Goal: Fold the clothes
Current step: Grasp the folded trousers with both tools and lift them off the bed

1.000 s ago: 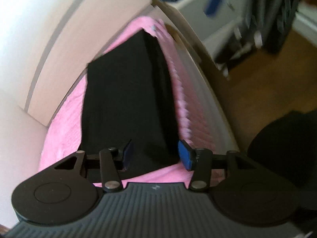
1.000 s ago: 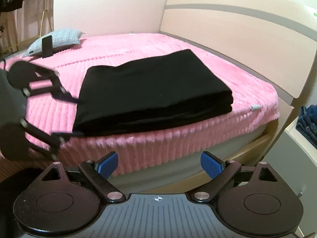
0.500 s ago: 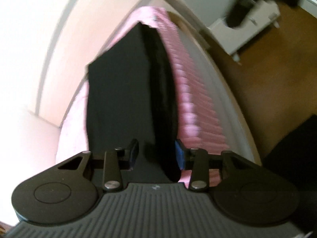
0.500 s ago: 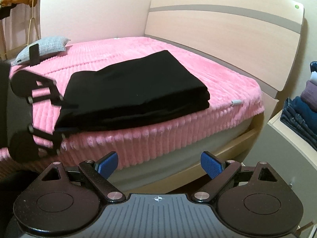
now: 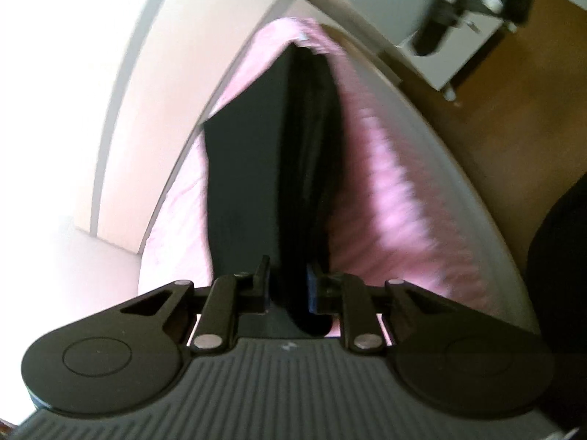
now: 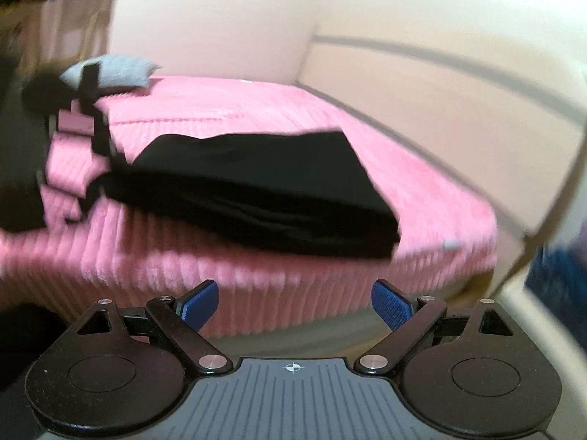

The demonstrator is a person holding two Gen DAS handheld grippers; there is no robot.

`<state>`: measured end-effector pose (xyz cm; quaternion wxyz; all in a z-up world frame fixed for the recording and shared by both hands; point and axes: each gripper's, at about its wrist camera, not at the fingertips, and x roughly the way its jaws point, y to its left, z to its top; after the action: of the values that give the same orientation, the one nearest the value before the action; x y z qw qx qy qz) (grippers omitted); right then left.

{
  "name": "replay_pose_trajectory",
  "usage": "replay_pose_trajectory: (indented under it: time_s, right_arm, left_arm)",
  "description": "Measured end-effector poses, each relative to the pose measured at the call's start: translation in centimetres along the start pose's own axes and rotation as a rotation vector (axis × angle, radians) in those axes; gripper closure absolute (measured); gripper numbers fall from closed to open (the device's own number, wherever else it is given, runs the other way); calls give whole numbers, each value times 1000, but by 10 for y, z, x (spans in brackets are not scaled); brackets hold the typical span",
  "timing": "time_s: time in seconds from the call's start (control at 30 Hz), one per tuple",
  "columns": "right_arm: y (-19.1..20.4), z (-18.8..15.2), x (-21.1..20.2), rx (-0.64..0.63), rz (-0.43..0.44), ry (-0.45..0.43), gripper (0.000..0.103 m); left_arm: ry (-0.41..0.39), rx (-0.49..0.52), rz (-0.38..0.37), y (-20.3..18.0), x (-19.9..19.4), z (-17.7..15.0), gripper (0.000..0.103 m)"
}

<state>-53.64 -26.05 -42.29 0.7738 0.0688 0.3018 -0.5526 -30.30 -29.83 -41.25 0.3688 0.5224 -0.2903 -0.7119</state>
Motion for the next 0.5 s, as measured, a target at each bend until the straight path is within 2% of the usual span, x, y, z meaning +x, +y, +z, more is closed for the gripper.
replay_pose_trajectory:
  time_s: [0.07,0.23,0.33,0.43,0.5]
  right_arm:
    - [9,6,4,-103,0,-30,10]
    - [53,12,36,-426,14,-111,10]
    - [84,9,59,-606,29,-176,10]
    - [105,11,80,-687,71,-206,10]
    - [104,5,90,-763,30,-199,10]
  left_arm:
    - [-12,-10,-32,23,-8,-19,87]
    - [0,-35,-144,49,-3,-67,87]
    - [-11,-66,-186,49,-1,-76,87]
    - [-23,-108,-196,54,-2,-78,87]
    - [-35,-144,-208,61,-1,-79,87]
